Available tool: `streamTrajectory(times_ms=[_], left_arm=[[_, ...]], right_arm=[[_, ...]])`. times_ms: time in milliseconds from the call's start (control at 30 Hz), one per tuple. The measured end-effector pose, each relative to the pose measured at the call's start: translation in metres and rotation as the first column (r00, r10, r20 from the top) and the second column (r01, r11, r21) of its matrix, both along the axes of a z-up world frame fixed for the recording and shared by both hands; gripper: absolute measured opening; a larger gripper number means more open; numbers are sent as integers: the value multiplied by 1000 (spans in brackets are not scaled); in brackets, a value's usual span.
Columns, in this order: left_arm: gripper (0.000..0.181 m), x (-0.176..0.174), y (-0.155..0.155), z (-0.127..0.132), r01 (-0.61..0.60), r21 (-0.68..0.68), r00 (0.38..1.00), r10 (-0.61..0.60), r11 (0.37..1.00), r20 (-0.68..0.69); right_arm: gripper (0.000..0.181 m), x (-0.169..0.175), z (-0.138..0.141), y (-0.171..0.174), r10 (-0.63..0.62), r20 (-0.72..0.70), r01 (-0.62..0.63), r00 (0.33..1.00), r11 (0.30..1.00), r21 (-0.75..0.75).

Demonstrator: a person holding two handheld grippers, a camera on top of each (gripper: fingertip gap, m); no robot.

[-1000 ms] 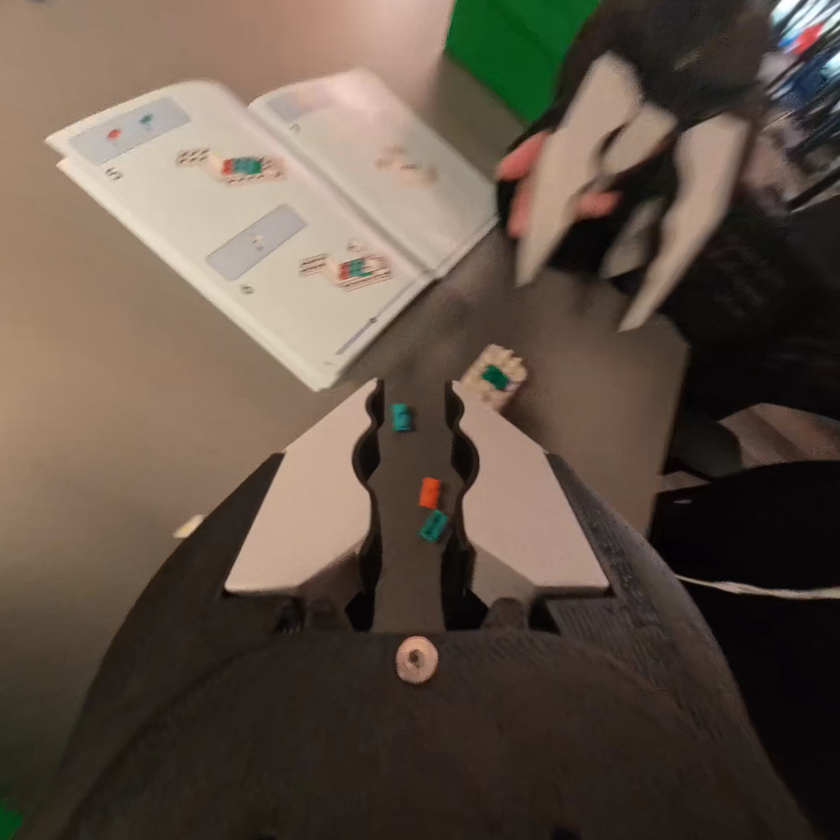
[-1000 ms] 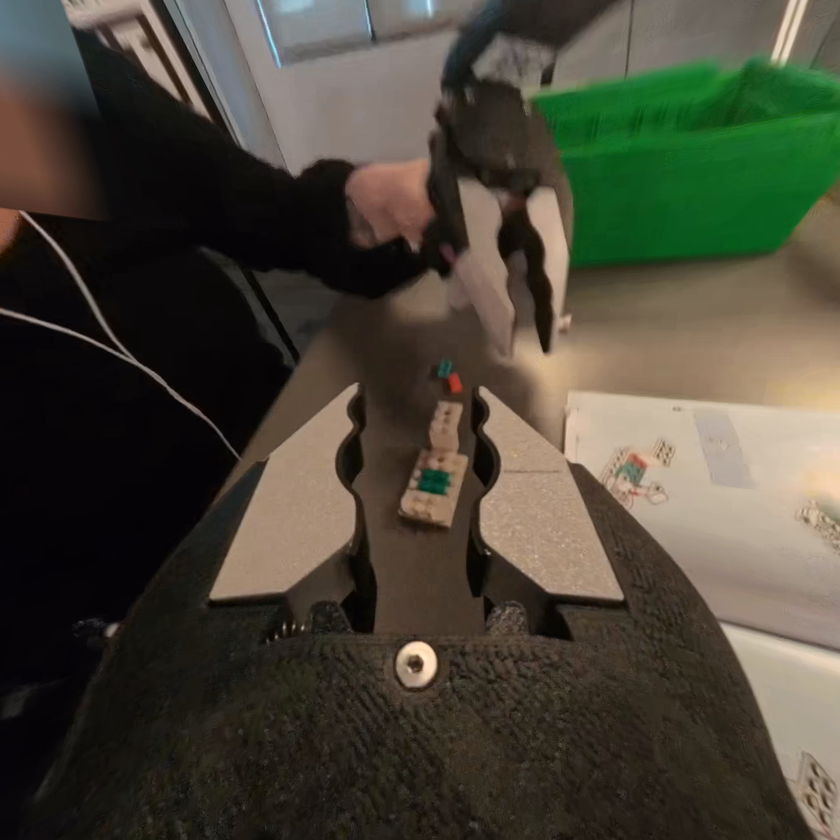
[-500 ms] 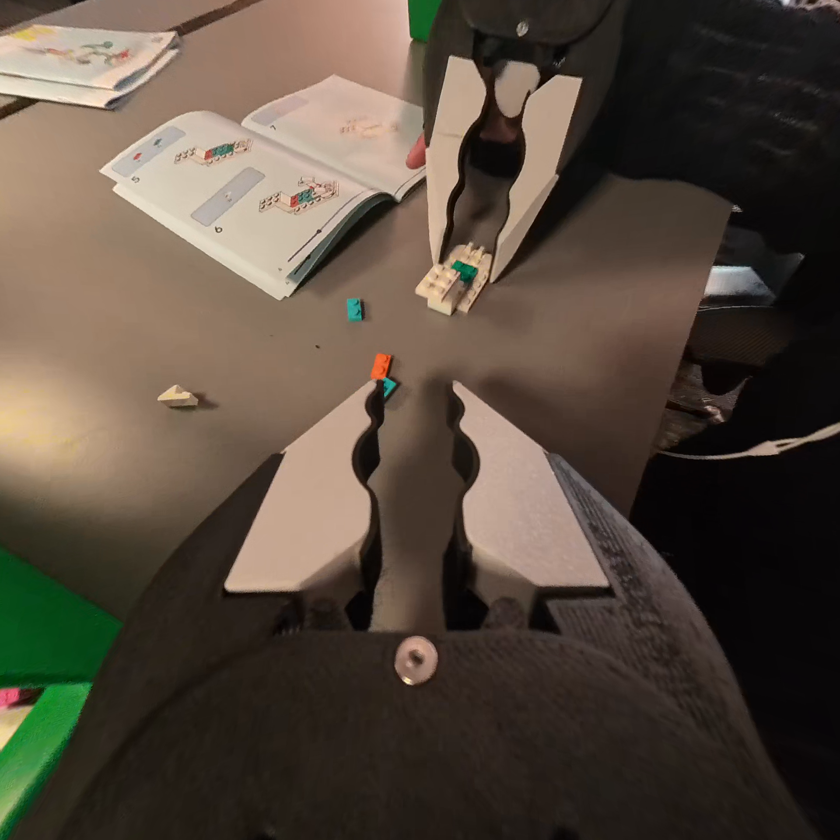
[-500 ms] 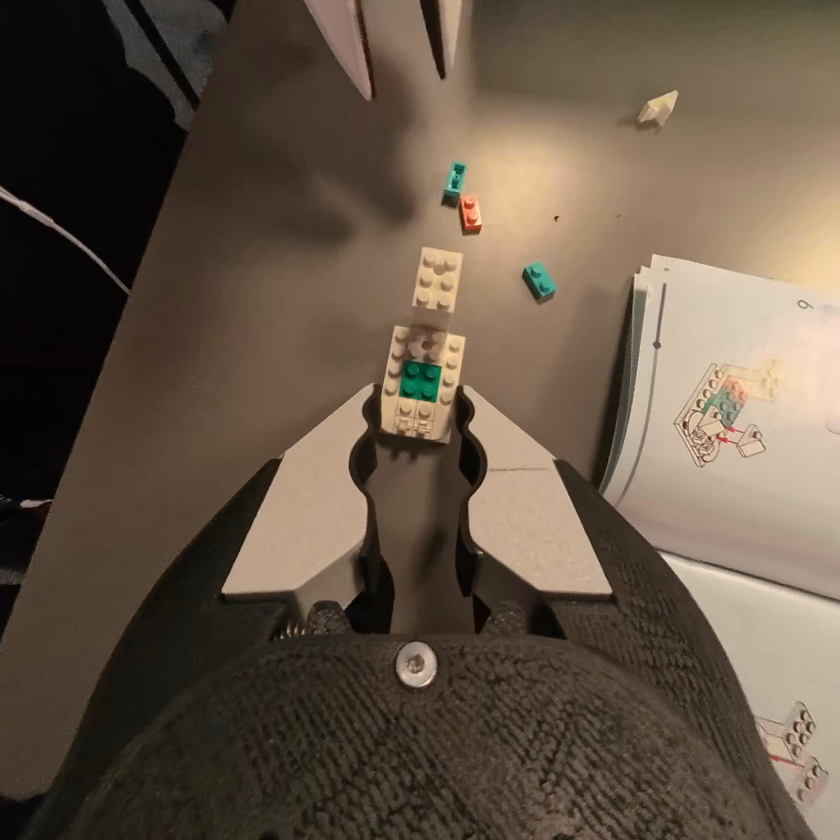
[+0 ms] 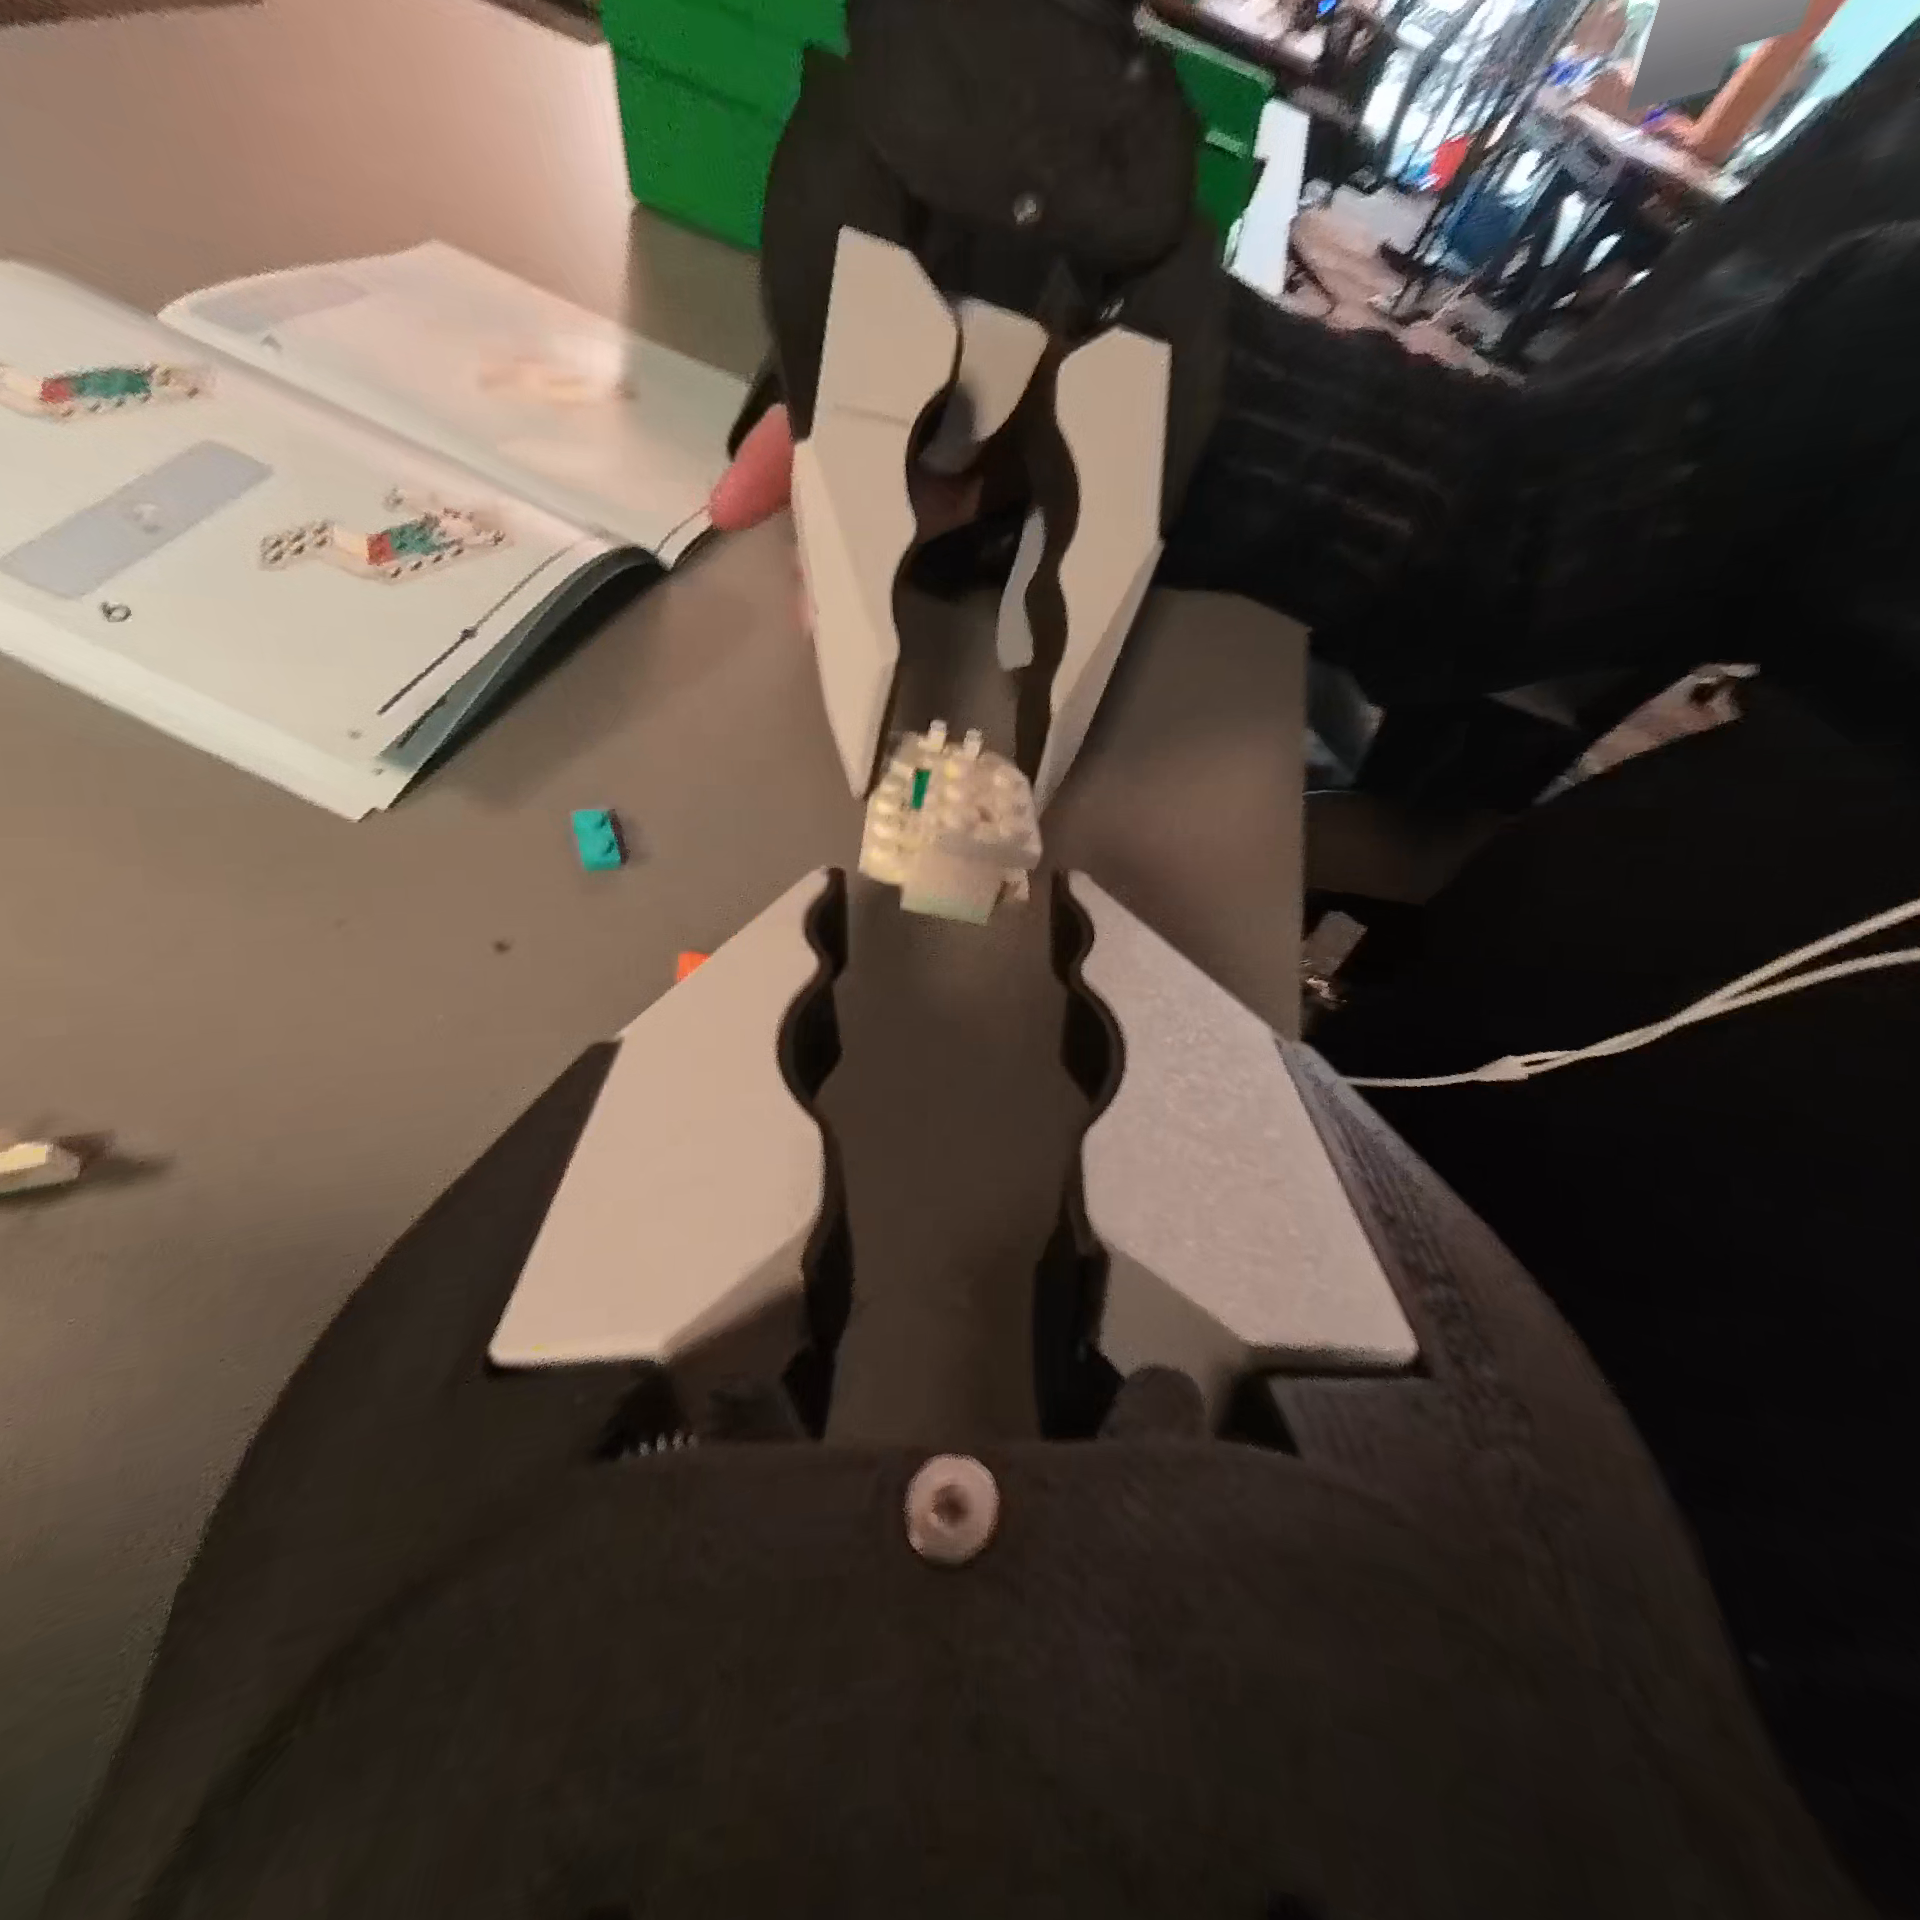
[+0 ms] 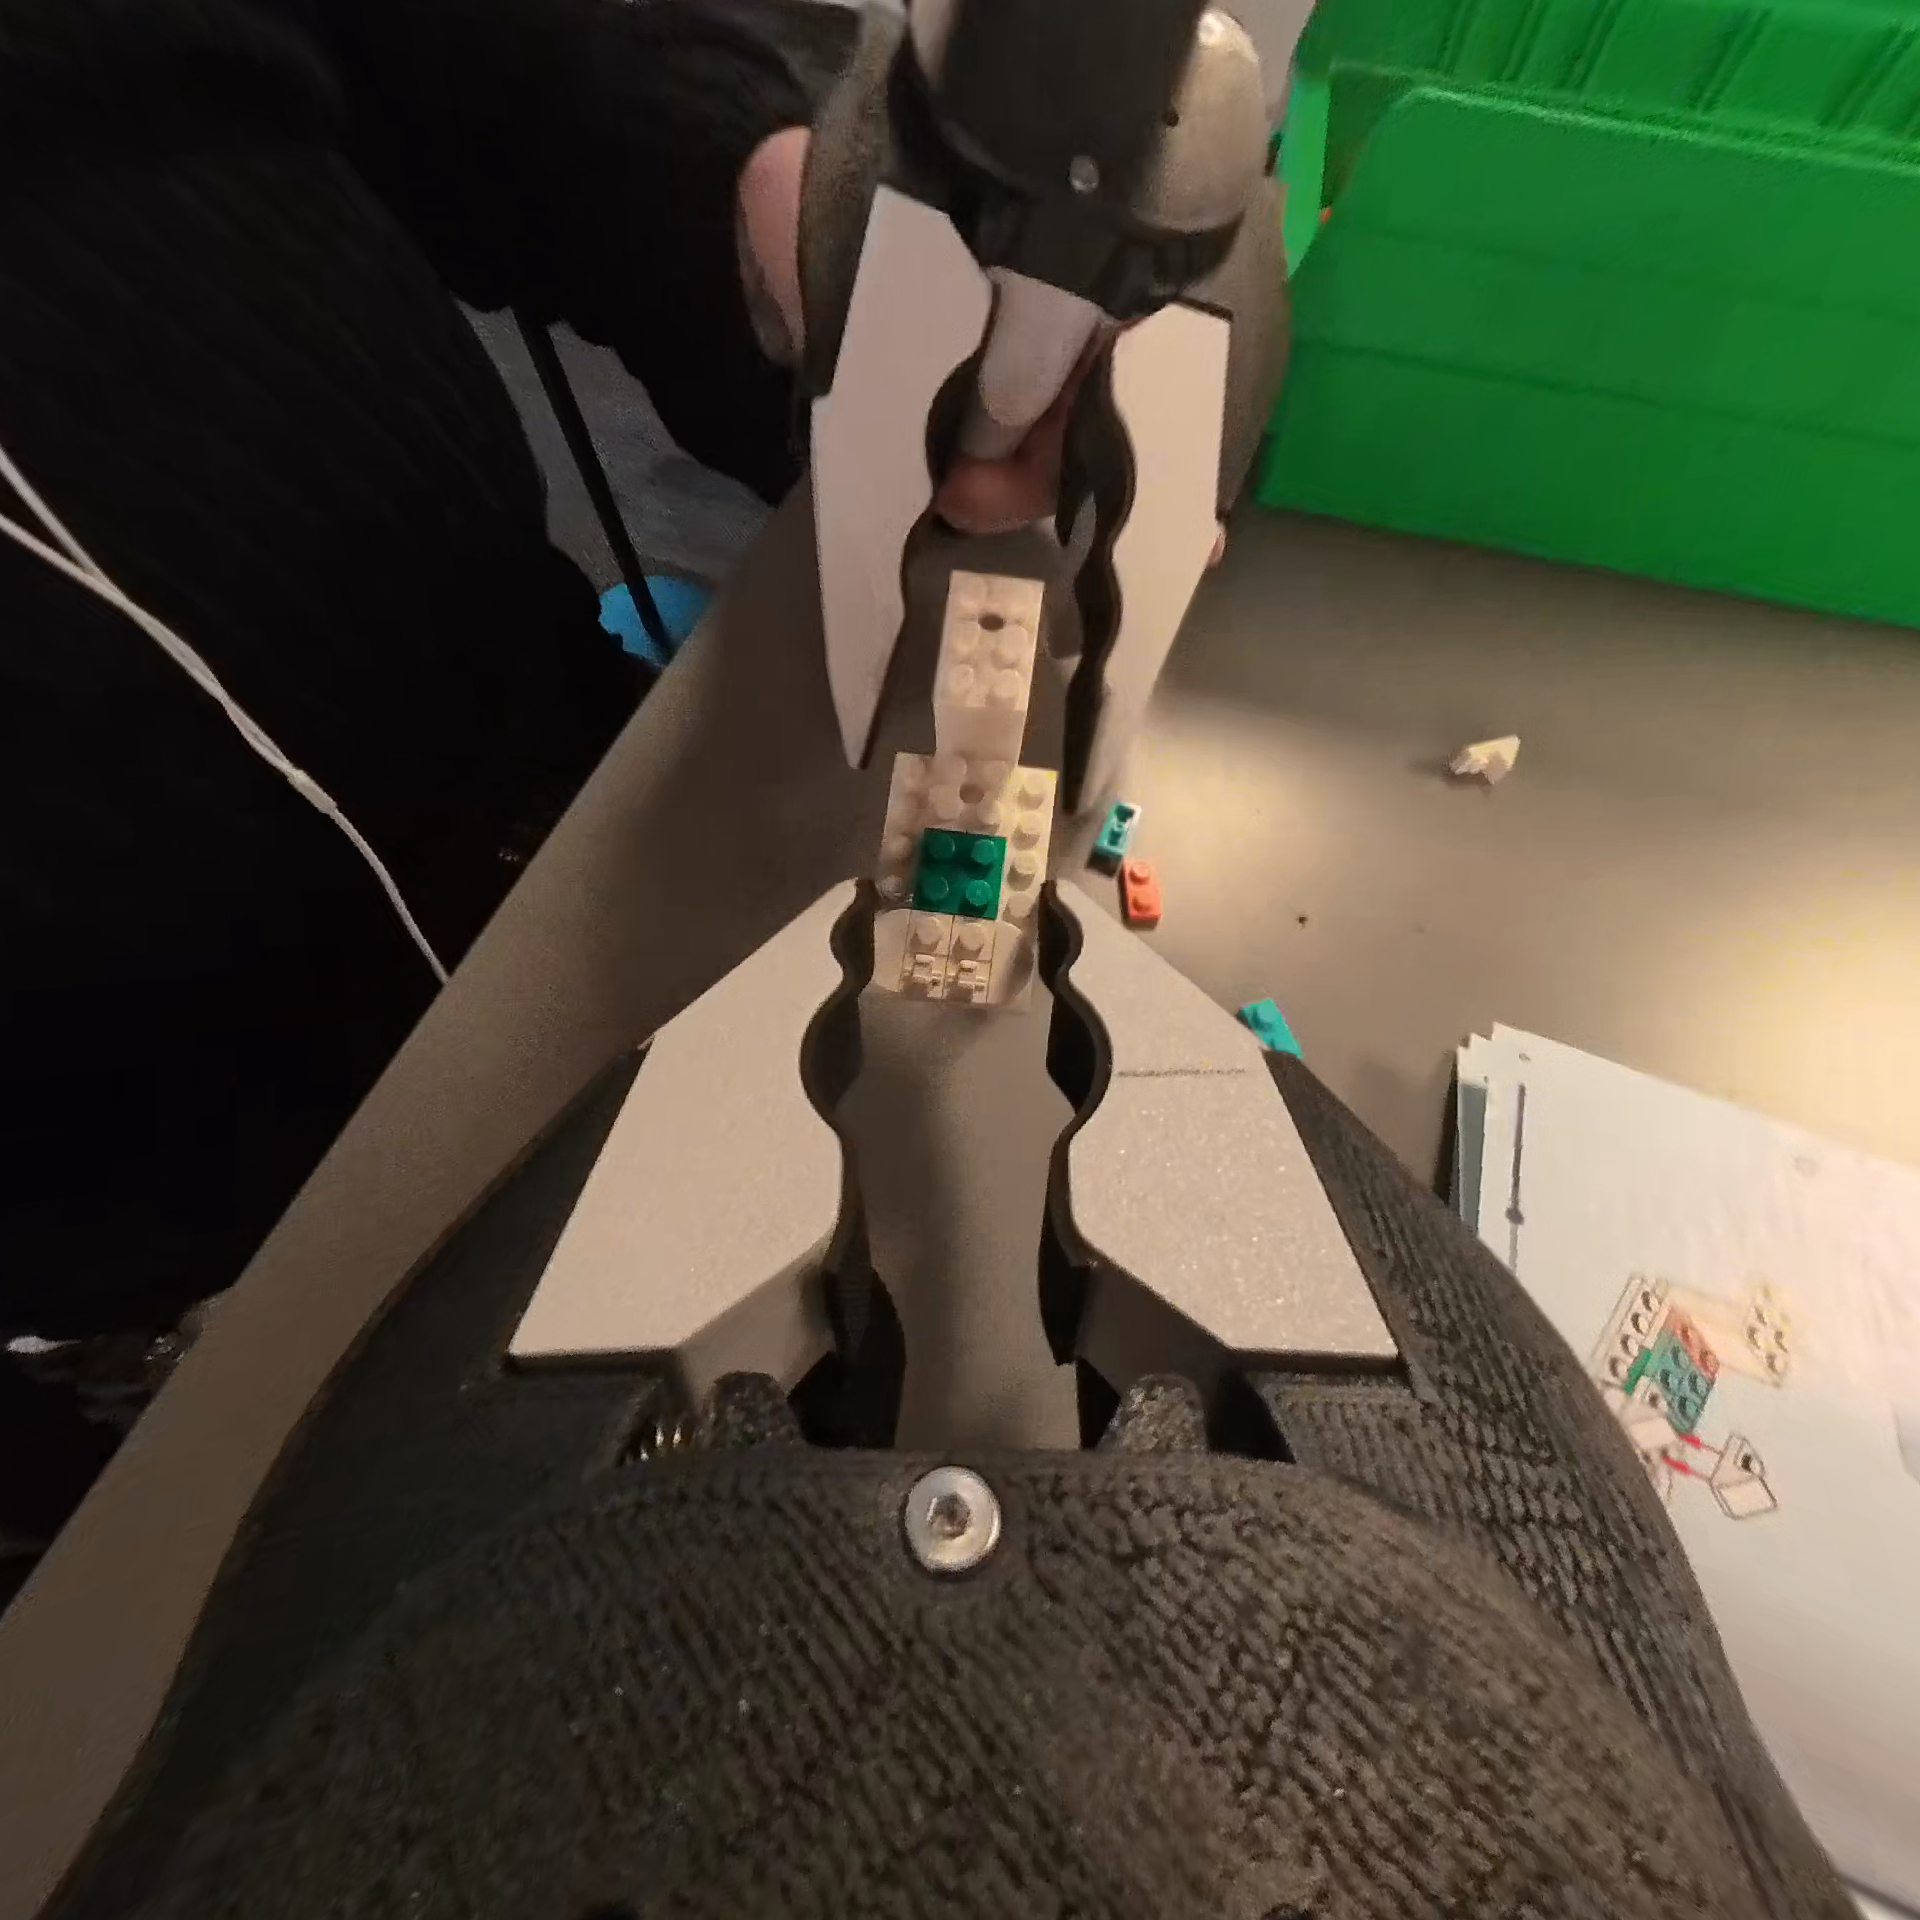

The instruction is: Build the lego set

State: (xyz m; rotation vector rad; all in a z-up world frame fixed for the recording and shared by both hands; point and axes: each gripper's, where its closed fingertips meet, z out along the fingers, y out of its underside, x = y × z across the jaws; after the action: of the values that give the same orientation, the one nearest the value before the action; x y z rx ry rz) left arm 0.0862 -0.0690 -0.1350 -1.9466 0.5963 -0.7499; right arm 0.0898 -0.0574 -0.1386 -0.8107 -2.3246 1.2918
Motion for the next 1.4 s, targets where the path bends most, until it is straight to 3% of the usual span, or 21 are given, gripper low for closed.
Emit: streamTrajectory(times_ms=[367,533,667,867,1000,1167,1400], left_arm=[[32,-1,-3,2,22,64,998,-18,998,-56],[51,2,-3,0,36,93,994,-26,995,-110],[35,3,1,1,30,125,990,-12,992,-141],[34,1,2,-4,9,84,984,6,996,-176],[34,-17,7,-1,-117,95,974,133,989,-182],[34,-33,4,15,-251,159,962,264,955,-63],[34,-41,-1,31,-228,321,969,248,919,-20]], right_arm=[[30,-4,7,-6,6,-56,-5,998,1000,20],[30,-5,10,-8,3,-63,-4,998,1000,-8],[30,-5,13,-10,4,-69,-6,998,1000,-28],[30,-6,9,-9,0,-88,1,996,1000,3],[29,-9,7,15,-116,-90,121,989,991,53],[23,-15,-11,47,-300,12,299,954,953,48],[14,-20,-32,50,-364,142,354,921,931,91]])
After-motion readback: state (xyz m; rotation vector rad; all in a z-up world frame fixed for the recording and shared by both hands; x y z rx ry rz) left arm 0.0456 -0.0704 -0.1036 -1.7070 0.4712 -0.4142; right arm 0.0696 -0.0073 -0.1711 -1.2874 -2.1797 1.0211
